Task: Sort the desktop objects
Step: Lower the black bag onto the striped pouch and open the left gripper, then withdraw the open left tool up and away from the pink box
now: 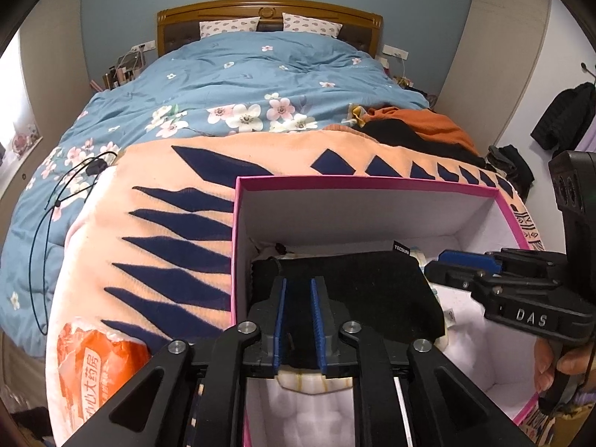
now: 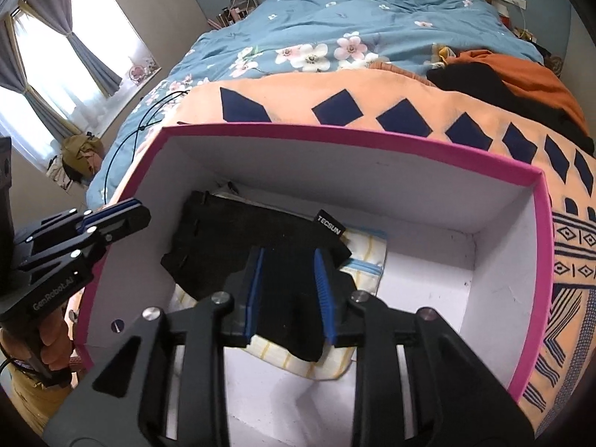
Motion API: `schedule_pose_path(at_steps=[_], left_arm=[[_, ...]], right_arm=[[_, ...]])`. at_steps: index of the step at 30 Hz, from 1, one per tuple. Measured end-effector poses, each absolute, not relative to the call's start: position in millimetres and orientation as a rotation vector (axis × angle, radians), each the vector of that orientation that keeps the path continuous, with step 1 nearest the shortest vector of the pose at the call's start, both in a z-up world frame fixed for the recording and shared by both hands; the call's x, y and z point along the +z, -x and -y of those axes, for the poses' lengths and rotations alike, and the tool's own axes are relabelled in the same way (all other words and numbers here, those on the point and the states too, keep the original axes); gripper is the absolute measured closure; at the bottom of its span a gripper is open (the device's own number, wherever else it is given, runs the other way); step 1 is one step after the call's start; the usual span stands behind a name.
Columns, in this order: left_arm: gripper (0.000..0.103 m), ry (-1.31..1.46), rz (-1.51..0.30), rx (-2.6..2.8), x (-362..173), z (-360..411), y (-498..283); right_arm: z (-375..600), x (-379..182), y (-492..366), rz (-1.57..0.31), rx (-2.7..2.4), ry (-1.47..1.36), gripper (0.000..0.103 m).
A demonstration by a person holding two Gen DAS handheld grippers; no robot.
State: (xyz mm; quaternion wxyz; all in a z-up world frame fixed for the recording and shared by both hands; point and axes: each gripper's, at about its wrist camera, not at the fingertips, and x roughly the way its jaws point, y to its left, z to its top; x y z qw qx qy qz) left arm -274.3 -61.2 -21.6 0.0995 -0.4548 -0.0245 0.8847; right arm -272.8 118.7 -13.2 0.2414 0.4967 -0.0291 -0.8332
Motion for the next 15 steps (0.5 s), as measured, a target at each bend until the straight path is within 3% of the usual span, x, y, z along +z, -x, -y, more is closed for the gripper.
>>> schedule_pose_path(at_steps=[5, 7, 10, 14, 15], left_arm=[[0.060, 1.293, 0.093, 2.619, -15.2, 62.7, 260.9], [0.037, 1.267, 0.161, 2.583, -11.4, 65.7, 253.9], [0.013, 1.205, 0.278, 2.536, -4.0, 71.9, 239.7], [0.009, 1.103, 0.390, 2.503, 6.6, 81.1, 217.7], [0.003, 1.068, 0.411, 2.493, 8.8, 83.5, 212.3]], right_arm=[[-123.4, -4.2, 259.3, 0.093, -2.287, -1.303, 0.073], [-124.0, -0.2, 251.3, 0.093, -2.287, -1.279, 0.071], [-127.3, 7.3, 236.9, 0.104, -2.280, -1.234, 0.067], [-132.1, 15.5, 217.3, 0.120, -2.267, -1.180, 0.066], [-132.8, 16.5, 214.0, 0.123, -2.264, -1.170, 0.066]])
